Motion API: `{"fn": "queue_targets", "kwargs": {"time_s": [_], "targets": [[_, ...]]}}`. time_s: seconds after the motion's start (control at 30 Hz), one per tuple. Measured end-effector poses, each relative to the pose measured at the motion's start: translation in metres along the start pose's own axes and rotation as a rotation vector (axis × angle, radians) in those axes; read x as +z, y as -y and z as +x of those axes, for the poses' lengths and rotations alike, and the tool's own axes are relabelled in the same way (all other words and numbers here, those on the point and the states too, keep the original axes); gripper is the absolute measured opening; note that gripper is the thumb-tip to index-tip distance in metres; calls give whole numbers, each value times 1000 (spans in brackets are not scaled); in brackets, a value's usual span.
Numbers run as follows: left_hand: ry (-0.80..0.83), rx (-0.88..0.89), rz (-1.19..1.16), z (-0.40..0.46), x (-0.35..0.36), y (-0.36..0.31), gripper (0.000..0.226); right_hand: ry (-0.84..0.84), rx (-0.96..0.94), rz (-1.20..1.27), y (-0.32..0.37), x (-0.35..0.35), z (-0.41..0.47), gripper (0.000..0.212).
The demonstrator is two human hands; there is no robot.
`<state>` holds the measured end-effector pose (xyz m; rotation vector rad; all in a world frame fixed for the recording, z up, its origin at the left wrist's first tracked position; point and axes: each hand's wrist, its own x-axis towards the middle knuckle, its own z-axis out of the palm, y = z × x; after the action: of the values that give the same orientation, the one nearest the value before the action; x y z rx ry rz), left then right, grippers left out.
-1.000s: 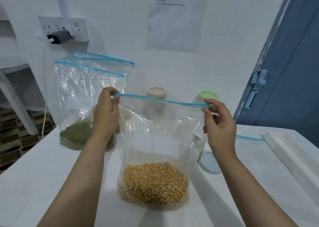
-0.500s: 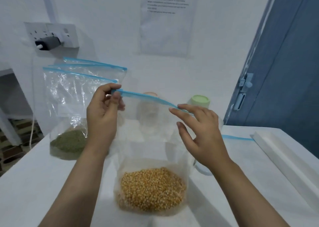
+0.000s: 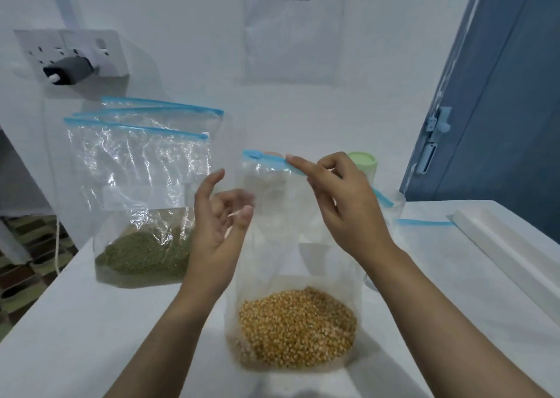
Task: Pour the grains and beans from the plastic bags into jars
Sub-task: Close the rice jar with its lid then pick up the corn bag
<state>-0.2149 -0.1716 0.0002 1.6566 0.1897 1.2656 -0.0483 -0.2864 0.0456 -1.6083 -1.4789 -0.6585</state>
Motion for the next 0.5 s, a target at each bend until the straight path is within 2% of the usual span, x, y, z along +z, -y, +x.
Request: {"fn": "queue_targets", "kwargs": {"time_s": [0.1, 0.23, 0.33, 0.5], "targets": [[14, -73, 55, -31, 5, 27, 47, -32, 31, -25, 0, -3, 2, 49], [-117, -168, -15, -37, 11, 36, 54, -35, 49, -23, 6, -3, 6, 48], [-192, -141, -79, -21, 8, 34, 48, -53, 36, -26, 14, -3, 13, 48], [-209, -89, -74, 10, -2, 16, 34, -127, 29, 13, 32, -14, 30, 49]]}}
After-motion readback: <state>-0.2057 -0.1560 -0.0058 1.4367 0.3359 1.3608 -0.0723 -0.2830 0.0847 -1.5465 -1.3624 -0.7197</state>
